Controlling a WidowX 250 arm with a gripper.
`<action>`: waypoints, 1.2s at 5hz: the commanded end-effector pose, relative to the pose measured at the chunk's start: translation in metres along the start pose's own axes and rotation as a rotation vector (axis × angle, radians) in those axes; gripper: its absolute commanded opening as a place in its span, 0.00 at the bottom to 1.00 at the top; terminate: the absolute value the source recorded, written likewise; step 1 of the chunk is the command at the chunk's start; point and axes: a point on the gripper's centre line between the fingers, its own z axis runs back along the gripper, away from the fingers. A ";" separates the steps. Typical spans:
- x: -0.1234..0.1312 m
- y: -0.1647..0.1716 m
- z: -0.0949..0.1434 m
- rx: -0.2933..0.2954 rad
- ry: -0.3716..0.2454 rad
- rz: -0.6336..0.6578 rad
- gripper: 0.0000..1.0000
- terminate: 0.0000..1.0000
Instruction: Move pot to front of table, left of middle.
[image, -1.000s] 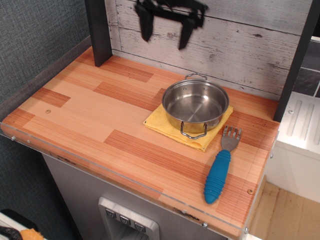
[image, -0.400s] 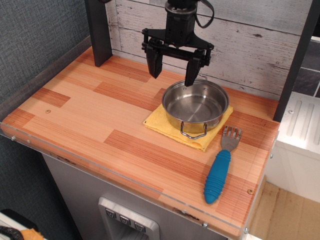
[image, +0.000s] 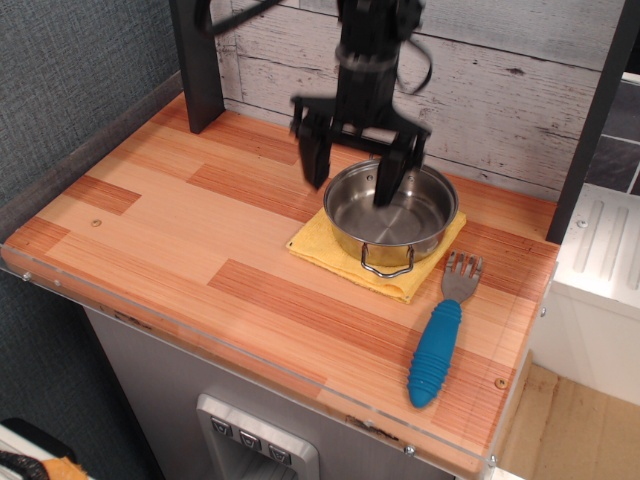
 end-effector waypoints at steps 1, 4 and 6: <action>-0.005 0.011 -0.003 -0.019 -0.025 0.024 1.00 0.00; -0.003 0.008 -0.010 -0.032 -0.018 0.031 0.00 0.00; -0.004 0.012 0.003 -0.065 -0.054 0.051 0.00 0.00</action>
